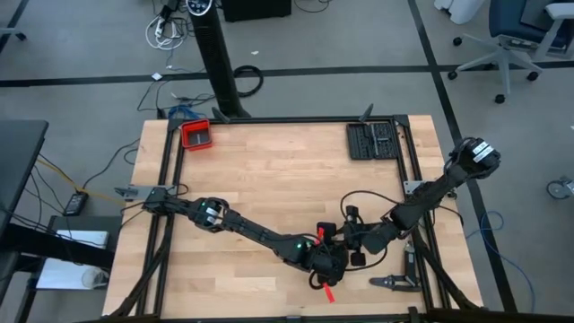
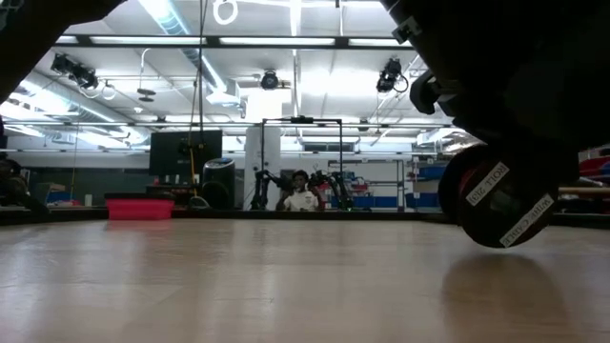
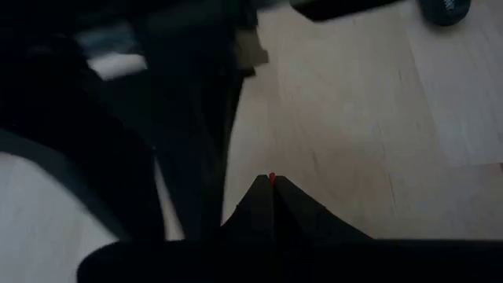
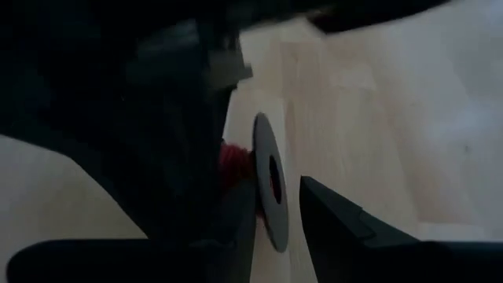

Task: Coil cords
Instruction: Coil the red wire onto the spool

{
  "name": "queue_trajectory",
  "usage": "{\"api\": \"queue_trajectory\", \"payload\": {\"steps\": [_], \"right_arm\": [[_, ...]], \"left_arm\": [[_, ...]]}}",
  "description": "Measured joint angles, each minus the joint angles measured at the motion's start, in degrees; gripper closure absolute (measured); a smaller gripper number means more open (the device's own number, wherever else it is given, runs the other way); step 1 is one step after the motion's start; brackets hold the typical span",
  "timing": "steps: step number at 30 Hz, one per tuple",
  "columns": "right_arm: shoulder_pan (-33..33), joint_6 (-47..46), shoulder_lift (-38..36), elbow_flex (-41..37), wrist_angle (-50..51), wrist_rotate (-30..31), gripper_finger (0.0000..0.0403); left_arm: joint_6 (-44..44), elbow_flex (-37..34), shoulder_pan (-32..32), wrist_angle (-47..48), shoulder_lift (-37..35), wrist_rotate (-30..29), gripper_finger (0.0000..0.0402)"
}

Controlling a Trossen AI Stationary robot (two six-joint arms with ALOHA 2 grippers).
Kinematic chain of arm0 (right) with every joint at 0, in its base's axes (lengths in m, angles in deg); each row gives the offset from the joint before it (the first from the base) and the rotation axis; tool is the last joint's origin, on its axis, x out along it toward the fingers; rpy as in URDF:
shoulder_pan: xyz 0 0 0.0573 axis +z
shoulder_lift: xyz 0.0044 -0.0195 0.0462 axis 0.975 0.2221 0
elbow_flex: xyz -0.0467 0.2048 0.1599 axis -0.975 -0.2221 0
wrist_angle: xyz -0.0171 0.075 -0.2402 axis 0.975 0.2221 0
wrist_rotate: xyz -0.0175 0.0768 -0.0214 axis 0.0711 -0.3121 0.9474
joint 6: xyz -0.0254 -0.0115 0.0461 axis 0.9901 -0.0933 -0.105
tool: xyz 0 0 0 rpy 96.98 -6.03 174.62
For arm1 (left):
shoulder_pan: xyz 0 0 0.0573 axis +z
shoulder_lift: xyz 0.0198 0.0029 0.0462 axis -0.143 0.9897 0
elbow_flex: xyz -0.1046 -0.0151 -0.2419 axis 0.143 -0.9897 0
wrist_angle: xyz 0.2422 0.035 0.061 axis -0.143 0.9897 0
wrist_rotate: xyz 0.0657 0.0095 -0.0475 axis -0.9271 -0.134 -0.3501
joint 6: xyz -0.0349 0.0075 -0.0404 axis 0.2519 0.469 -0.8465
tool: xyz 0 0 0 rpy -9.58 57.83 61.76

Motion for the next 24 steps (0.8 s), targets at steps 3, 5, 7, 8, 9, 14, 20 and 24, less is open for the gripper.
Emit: {"api": "queue_trajectory", "payload": {"steps": [3,5,7,8,9,14,20,24], "right_arm": [[0.03,0.08,3.31,-0.87,-4.12,0.21,0.0305],[0.49,1.29,3.82,-1.05,-6.05,0.68,0.0307],[0.55,2.05,3.87,-1.05,-6.53,0.69,0.0311],[0.39,2.08,3.87,-1.05,-6.57,0.60,0.0315],[0.19,2.09,3.87,-1.05,-6.50,0.54,0.0320],[0.07,3.25,4.18,-1.05,-5.78,0.68,0.0389],[0.07,2.98,4.31,-1.05,-5.48,0.79,0.0399],[0.04,2.43,4.33,-1.05,-5.13,0.91,0.0400]], "left_arm": [[-0.06,0.00,0.00,0.33,0.00,0.17,0.0401],[-0.26,0.00,0.00,0.42,0.00,0.17,0.0401],[-0.28,0.00,-0.07,0.35,0.00,0.17,0.0401],[-0.49,0.00,-0.09,0.37,0.00,0.15,0.0401],[-0.69,0.00,-0.07,0.39,0.00,0.01,0.0401],[-1.44,0.00,0.03,1.07,0.00,-0.06,0.0401],[-3.30,0.00,0.02,1.24,0.00,-0.22,0.0372],[-4.94,0.02,-0.02,0.76,-0.01,-1.68,0.0312]]}}
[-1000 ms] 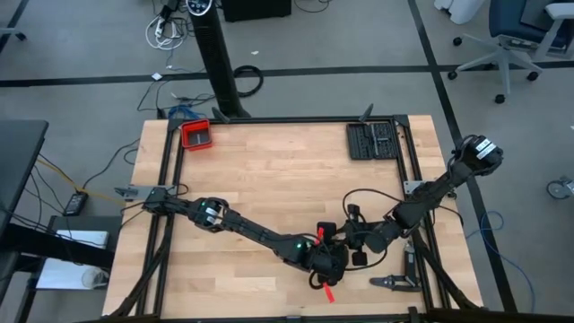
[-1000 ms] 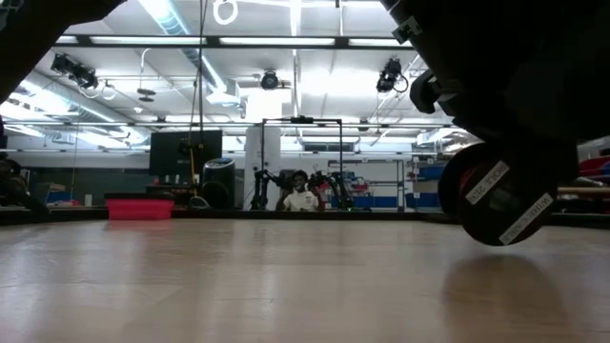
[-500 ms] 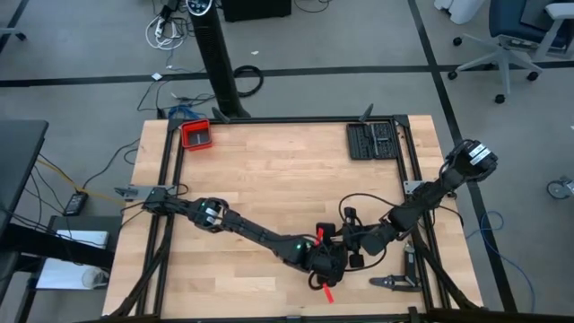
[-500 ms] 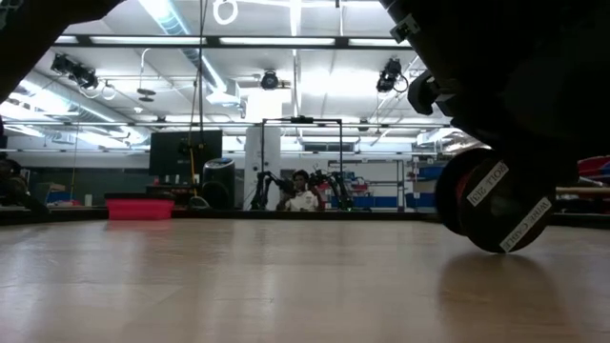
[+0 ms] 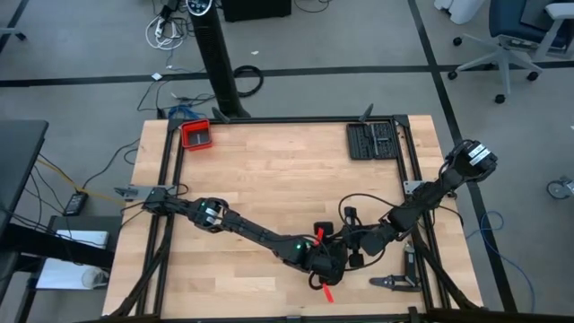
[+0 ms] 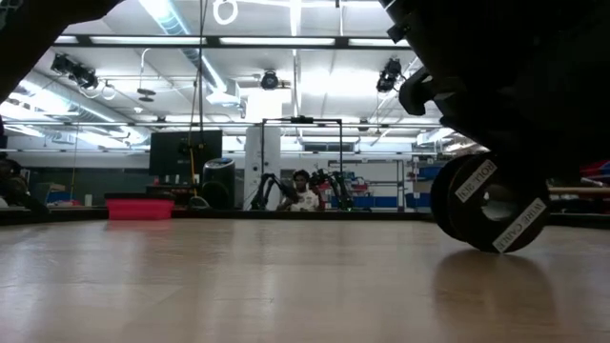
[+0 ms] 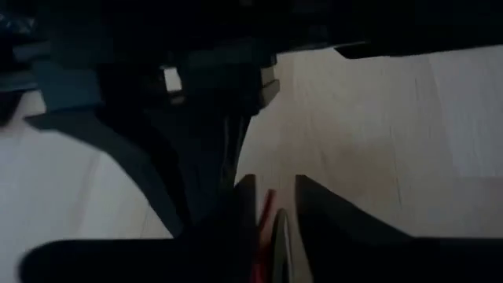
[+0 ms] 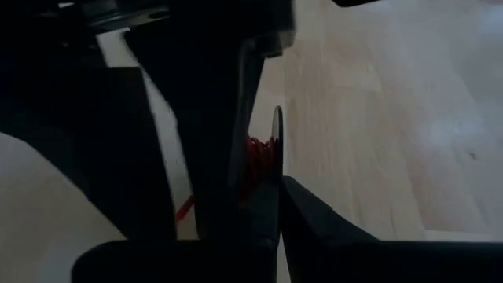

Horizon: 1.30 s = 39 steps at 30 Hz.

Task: Coil cords
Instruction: Coil the red wire onto the spool

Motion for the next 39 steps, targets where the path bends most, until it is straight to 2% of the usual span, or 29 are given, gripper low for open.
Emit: {"api": "queue_trajectory", "payload": {"steps": [4,7,17,31,35,39], "right_arm": [[0.00,-0.66,0.00,0.00,0.28,1.10,0.0401],[-0.02,-1.49,0.02,0.00,0.46,1.34,0.0401],[0.01,-4.50,0.04,0.00,0.95,4.52,0.0402],[-0.02,-7.99,0.07,-0.02,0.30,5.94,0.0403],[-0.02,-8.09,0.07,-0.02,0.47,5.89,0.0403],[-0.02,-8.18,0.07,-0.02,1.03,5.25,0.0403]], "left_arm": [[-2.83,0.00,-0.05,0.64,-0.01,-0.24,0.0262],[-4.63,0.00,-0.45,0.51,-0.01,-0.29,0.0247],[-11.53,0.02,-2.21,-0.19,-0.01,-4.12,0.0245],[-10.21,0.04,-5.46,-4.22,-0.03,-6.54,0.0245],[-12.73,0.04,-6.99,-1.72,-0.03,-6.10,0.0245],[-21.18,0.04,-8.68,6.78,-0.03,-5.48,0.0245]]}}
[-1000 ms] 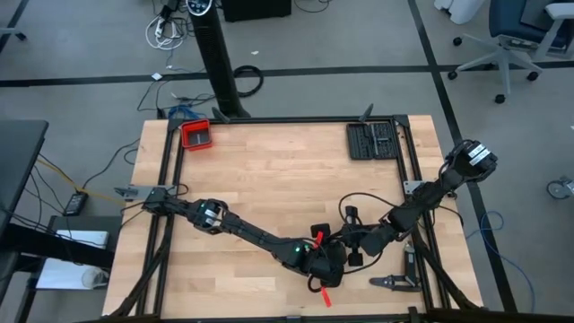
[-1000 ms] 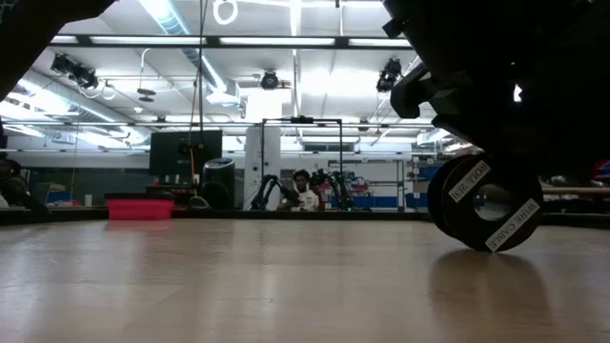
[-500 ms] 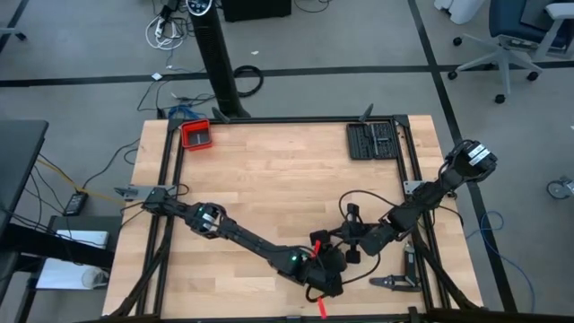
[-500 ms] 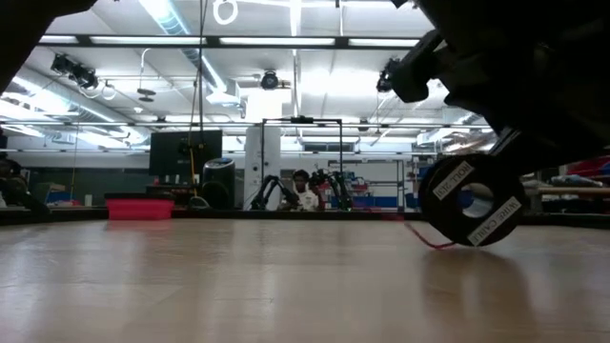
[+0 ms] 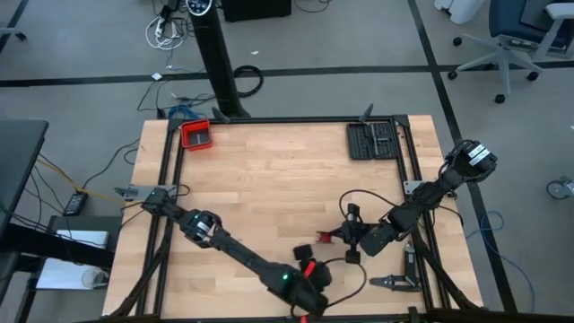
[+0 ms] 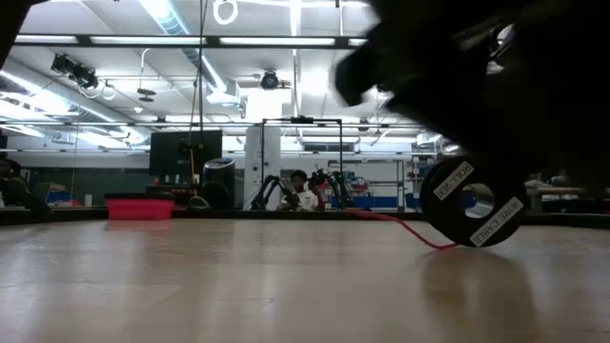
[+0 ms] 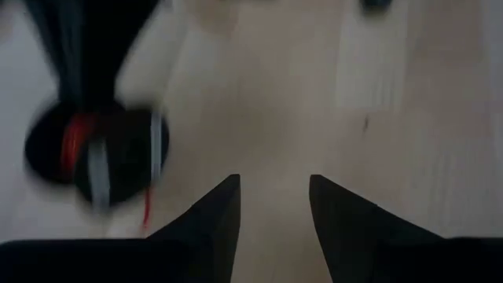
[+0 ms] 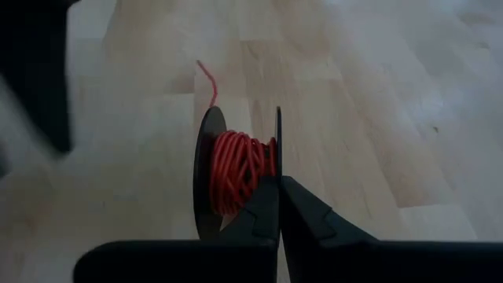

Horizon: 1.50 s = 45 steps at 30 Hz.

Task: Coil cords
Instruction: Coil the red wire onto the spool

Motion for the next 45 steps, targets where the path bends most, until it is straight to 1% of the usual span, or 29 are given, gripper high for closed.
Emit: {"api": "queue_trajectory", "payload": {"steps": [4,10,12,14,21,30,35,38,40,41,44,45], "right_arm": [[0.04,0.01,0.00,0.00,0.20,-0.61,0.0403],[0.07,0.03,0.00,0.00,0.38,-0.67,0.0403],[0.07,0.05,-0.02,0.00,0.40,-0.67,0.0403],[0.07,0.18,-0.02,0.00,0.40,-0.68,0.0403],[0.07,0.22,-0.02,0.00,0.42,-0.68,0.0403],[0.07,0.24,-0.04,0.00,0.43,-0.70,0.0403],[0.07,0.33,-0.04,0.00,0.42,-0.70,0.0402],[0.07,0.63,-0.04,0.00,0.42,-0.70,0.0402],[0.07,0.84,-0.04,0.00,0.45,-0.70,0.0402],[0.07,0.85,-0.04,0.00,0.45,-0.70,0.0402],[0.09,0.87,-0.04,0.00,0.46,-0.70,0.0402],[0.09,0.87,-0.04,0.00,0.46,-0.70,0.0402]], "left_arm": [[-10.85,0.00,-1.15,12.96,0.00,0.40,0.0245],[-20.39,-0.05,-1.83,32.47,0.00,0.36,0.0245],[-22.47,-0.07,-1.88,36.65,0.00,-0.05,0.0245],[-23.54,-0.07,-1.86,38.54,0.00,-1.17,0.0245],[-21.41,-0.68,-1.53,37.06,0.00,-7.81,0.0245],[-13.98,-3.63,0.67,28.95,0.04,-7.83,0.0244],[-12.44,-3.58,1.76,28.43,0.00,-8.33,0.0245],[-10.43,-3.58,2.55,27.91,0.02,-6.20,0.0249],[-8.62,-3.58,3.08,27.37,0.03,-3.51,0.0270],[-7.58,-3.58,3.30,26.91,0.15,-2.52,0.0289],[-4.30,-3.58,3.63,25.17,0.26,-0.52,0.0373],[-3.67,-3.58,3.71,24.93,0.26,-0.40,0.0386]]}}
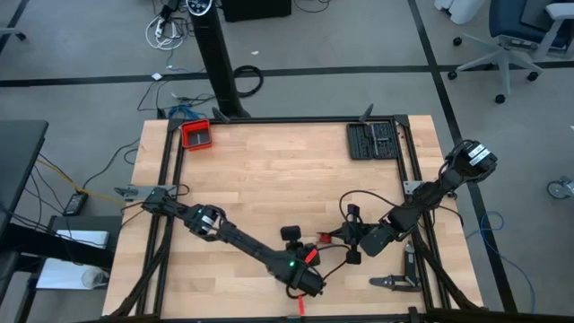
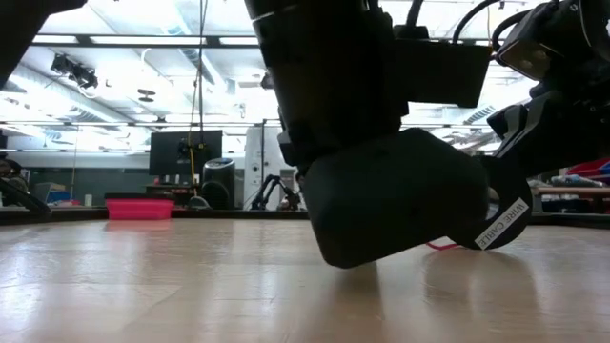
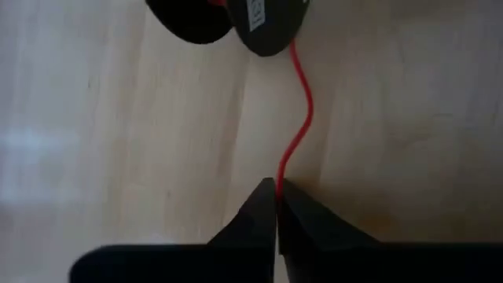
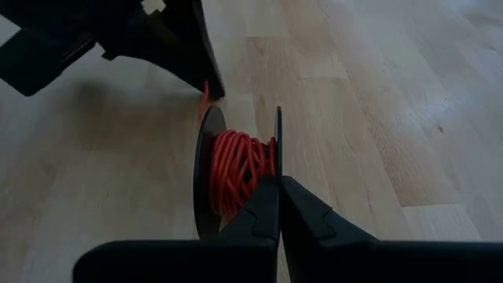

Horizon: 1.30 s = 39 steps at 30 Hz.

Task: Coil cords
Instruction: Coil the red wire onto the spool

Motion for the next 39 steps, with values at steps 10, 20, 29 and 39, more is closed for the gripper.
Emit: {"api": "queue_trajectory", "payload": {"steps": [10,20,29,39], "right_arm": [[0.00,-0.09,-0.02,0.00,-0.03,-0.87,0.0402],[-0.04,-0.25,-0.02,0.00,-0.07,-1.07,0.0402],[-1.60,-2.05,-0.02,0.00,-0.72,-2.23,0.0402],[-3.14,-6.54,-0.02,0.02,-0.76,-2.94,0.0403]], "left_arm": [[1.84,2.42,0.68,3.39,-1.20,0.50,0.0400],[4.85,9.01,3.51,5.77,-1.47,-1.41,0.0401],[5.60,8.94,5.60,-4.36,-2.40,9.26,0.0401],[1.74,8.86,8.13,-5.52,-5.10,15.67,0.0401]]}}
